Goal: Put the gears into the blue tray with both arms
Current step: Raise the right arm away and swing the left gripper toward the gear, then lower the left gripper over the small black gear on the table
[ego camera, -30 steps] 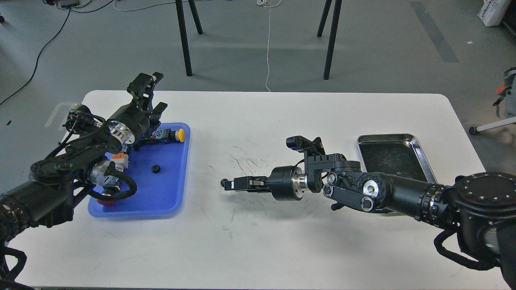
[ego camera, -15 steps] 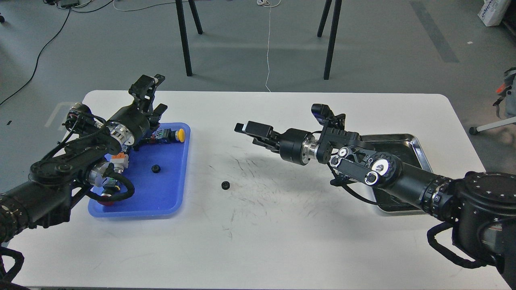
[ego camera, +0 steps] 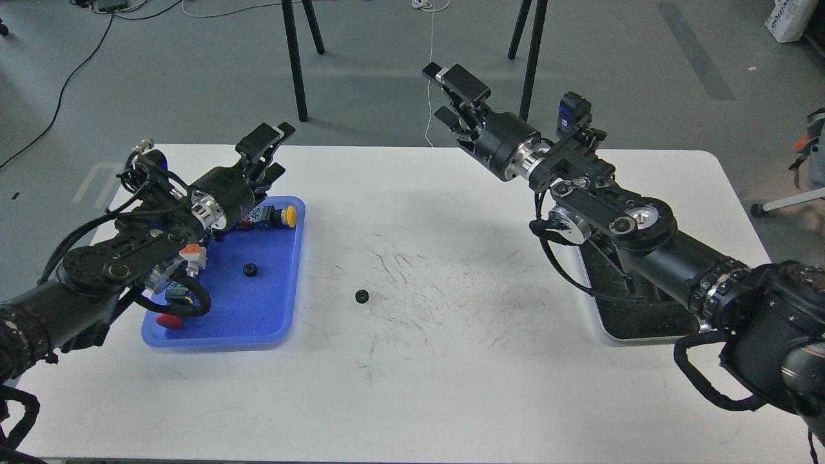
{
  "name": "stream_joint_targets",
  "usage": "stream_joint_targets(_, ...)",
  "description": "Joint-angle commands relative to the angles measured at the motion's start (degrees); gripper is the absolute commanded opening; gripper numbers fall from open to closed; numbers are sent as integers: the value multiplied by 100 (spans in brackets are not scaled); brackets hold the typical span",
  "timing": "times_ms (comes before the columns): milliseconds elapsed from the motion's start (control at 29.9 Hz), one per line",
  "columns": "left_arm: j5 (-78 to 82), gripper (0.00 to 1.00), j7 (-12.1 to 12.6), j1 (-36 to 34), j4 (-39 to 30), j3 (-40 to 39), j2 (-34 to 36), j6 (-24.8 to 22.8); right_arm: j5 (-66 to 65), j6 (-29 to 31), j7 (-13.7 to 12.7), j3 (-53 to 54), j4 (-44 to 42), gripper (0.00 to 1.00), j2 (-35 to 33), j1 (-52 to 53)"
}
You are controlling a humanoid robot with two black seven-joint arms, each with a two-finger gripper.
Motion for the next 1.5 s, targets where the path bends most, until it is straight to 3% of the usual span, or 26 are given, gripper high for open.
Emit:
stream_joint_targets(0,636,100,0,-82,0,6,-44,5,575,17,0,-49,449,98,-735,168)
stream_joint_targets(368,2586,100,0,-82,-43,15,-290,67,918,307,0,-215,863,98,-2160,371)
stream_joint_targets(501,3404,100,0,-20,-140,50,-431,400,1111,316,0,-496,960,98,-2485,423)
stream_joint_targets(802,4301,99,0,-82,-334,998,-519,1375,1349,676,0,-778,987,98,-3101,415)
stream_joint_targets(1203,5857,95,0,-143,-360,1561,-572,1806,1349,896,0,-770,899,98,-3347,380)
stream_joint_targets(1471,6218,82,0,-187,-351,2036,-563,2141,1349,896,0,-962,907,98,-3339,414)
